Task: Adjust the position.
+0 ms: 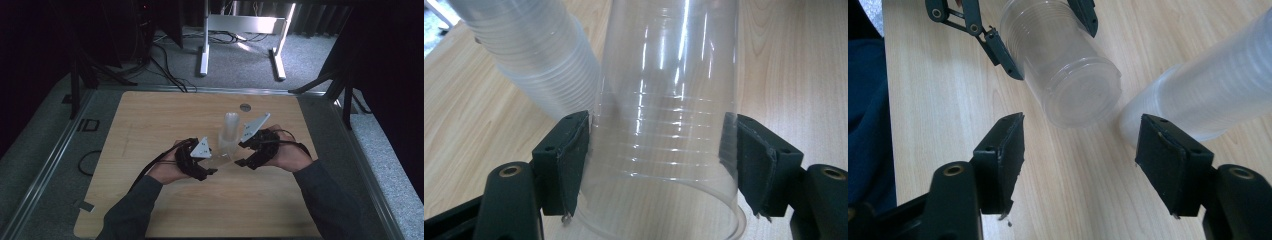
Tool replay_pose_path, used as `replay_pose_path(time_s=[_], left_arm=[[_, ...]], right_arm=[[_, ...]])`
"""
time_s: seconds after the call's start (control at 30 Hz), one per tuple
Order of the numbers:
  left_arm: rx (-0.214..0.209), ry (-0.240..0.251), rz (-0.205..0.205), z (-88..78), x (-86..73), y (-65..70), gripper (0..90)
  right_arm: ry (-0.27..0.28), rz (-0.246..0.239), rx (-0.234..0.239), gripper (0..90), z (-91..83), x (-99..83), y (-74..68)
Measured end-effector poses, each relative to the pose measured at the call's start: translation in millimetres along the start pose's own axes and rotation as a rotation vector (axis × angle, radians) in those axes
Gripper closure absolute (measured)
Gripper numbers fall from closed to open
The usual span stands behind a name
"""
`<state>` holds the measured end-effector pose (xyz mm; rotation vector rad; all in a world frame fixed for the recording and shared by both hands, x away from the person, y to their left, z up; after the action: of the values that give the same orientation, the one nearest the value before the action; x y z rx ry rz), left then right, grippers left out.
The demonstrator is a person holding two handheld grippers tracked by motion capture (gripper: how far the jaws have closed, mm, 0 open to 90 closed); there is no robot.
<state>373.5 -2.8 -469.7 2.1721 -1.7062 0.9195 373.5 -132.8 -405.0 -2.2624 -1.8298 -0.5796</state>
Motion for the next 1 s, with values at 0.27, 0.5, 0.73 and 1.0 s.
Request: replay_pose_path(time_s=[0.27, 0.5, 0.73, 1.0], left_arm=[[-0.002, -0.038, 0.031, 5.3, -0.8, 4.1, 29.4], [-0.012, -0.050, 0.049, 7.9, 0.6, 8.1, 29.5], [-0.019, -0.081, 0.077, 11.9, -0.2, 12.1, 29.4], [-0.016, -0.110, 0.113, 15.6, 0.0, 16.1, 30.0]], right_arm=[[-0.051, -0.025, 0.018, 35.5, 6.5, -2.3, -5.2], [-0.075, -0.035, 0.028, 35.5, 10.9, -3.3, -8.0], [-0.106, -0.040, 0.030, 34.4, 15.1, -5.2, -10.4], [-0.124, -0.044, 0.037, 32.9, 19.3, -6.8, -12.1]])
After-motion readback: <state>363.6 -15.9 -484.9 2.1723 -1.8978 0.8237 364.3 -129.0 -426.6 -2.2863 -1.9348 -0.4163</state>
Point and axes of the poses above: each handheld gripper's, and its own axes: z roughly forward along the jaws, x roughly out of its top, y roughly to its right, the point moved 9 cm from there along z, roughly forward along the jaws, and after that the axes turned 8 degrees about -y, right-handed, at the moved point
